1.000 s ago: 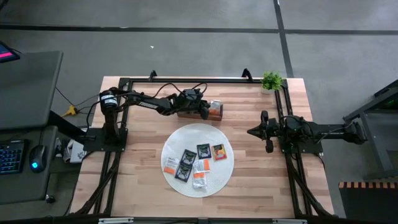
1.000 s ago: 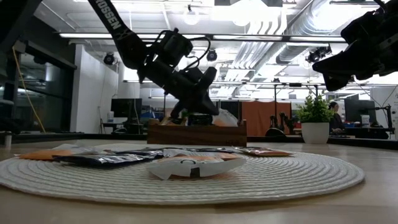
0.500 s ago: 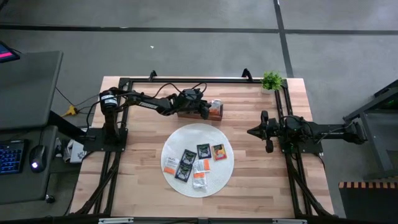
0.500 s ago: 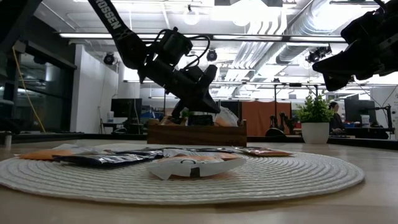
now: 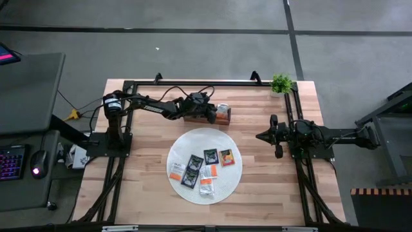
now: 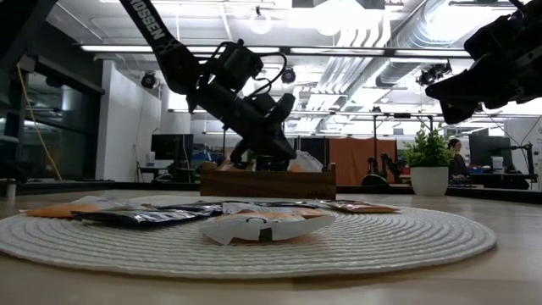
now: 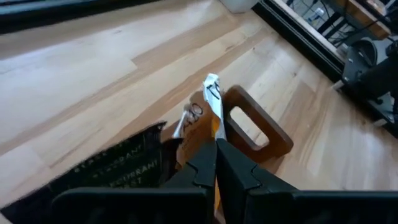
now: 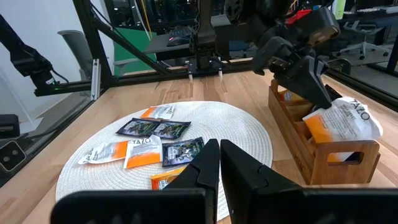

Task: Pick & Place Tea
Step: Put the white tea bag into the right section of the wooden organizer

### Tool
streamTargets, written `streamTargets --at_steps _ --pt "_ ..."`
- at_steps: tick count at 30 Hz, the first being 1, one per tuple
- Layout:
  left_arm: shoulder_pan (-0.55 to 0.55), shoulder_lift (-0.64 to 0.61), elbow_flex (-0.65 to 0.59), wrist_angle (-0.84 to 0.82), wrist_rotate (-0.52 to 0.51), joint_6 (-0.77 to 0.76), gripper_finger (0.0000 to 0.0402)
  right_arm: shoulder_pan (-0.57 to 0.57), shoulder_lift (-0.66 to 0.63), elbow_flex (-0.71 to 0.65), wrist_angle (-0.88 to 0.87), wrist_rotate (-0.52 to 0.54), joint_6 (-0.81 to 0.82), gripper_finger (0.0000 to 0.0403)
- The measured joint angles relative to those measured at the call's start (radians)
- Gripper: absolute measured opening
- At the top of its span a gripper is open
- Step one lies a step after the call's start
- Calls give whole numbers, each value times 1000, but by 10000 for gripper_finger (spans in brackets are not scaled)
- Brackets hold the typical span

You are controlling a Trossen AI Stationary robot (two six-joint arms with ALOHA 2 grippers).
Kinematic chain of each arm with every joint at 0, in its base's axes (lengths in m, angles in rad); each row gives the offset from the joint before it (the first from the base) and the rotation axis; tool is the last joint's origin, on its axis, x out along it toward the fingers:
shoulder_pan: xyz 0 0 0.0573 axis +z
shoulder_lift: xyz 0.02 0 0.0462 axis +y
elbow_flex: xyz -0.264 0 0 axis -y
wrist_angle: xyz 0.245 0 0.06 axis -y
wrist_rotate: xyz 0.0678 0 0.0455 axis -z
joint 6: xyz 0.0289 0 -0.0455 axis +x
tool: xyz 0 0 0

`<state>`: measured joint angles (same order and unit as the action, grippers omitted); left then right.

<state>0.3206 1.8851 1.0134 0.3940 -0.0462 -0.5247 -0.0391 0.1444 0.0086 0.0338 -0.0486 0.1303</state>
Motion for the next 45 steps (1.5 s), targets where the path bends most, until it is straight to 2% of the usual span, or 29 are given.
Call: streamTargets --at_steps 4,8,13,19,24,29,40,45 --pt "0 0 0 -1 3 10 39 0 0 0 0 0 0 12" --pt "0 0 0 6 42 46 93 0 0 0 0 0 0 12" --pt "0 0 0 8 32 50 158 0 0 0 0 0 0 12" --pt "0 -8 1 28 6 101 201 0 0 0 0 0 0 12" --pt "-1 -85 3 15 42 161 213 0 0 0 0 0 0 12" --pt "-22 -178 3 -114 81 190 214 0 0 0 0 0 0 12" --pt "-139 -352 -6 -608 148 276 214 0 0 0 0 0 0 12" --pt "-187 -419 -69 -709 150 236 214 0 0 0 0 0 0 12"
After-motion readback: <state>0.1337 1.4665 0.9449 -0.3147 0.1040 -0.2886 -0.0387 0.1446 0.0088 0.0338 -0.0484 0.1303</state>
